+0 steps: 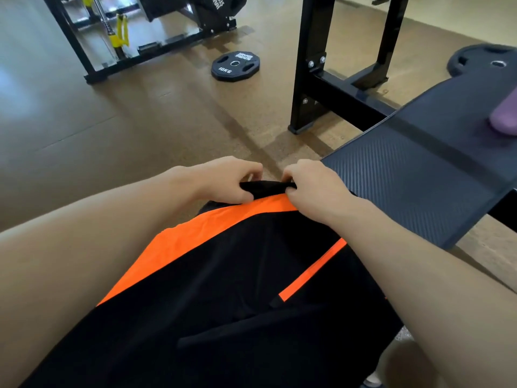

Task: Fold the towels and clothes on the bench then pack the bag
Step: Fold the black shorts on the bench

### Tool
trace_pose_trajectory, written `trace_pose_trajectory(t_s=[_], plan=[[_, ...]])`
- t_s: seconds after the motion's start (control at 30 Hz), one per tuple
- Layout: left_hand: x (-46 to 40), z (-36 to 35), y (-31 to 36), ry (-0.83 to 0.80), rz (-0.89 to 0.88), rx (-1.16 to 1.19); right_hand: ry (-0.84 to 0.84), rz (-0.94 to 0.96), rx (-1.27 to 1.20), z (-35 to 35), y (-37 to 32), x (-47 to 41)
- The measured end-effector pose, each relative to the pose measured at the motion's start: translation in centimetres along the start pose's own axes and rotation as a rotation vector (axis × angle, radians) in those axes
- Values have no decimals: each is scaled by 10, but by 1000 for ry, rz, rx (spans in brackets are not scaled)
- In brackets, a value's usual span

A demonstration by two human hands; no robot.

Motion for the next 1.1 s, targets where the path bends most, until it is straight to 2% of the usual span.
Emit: trace_pose_trajectory(t_s=[0.1,0.2,0.43,0.63,0.77,0.9,1.1], plan=[[11,0,-19,-75,20,-208,-52,6,49,-3,5,-1],[27,5,-38,-82,30,-396,-61,-14,55,-4,11,-2],[81,27,-52,6,70,-267,-25,-2,112,-7,7,4],[137,37,-56,80,147,-385,68,-3,193,-7,1,14],[172,31,-37,103,156,-522,87,10,260,-9,-4,25],[205,-9,-9,44,154,-581,27,23,323,-18,-7,42],[234,-100,18,-8,177,-530,95,-9,263,-14,-1,76]])
Point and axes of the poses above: each hand's wrist, its own x-axis away from the middle knuckle, its own z-axis out of the back of the hand, y = z × x, the point moved 6 cm from there along -x, towards the middle knuckle, and after that the axes turned 1 degree about -y, right-handed, at the moved point
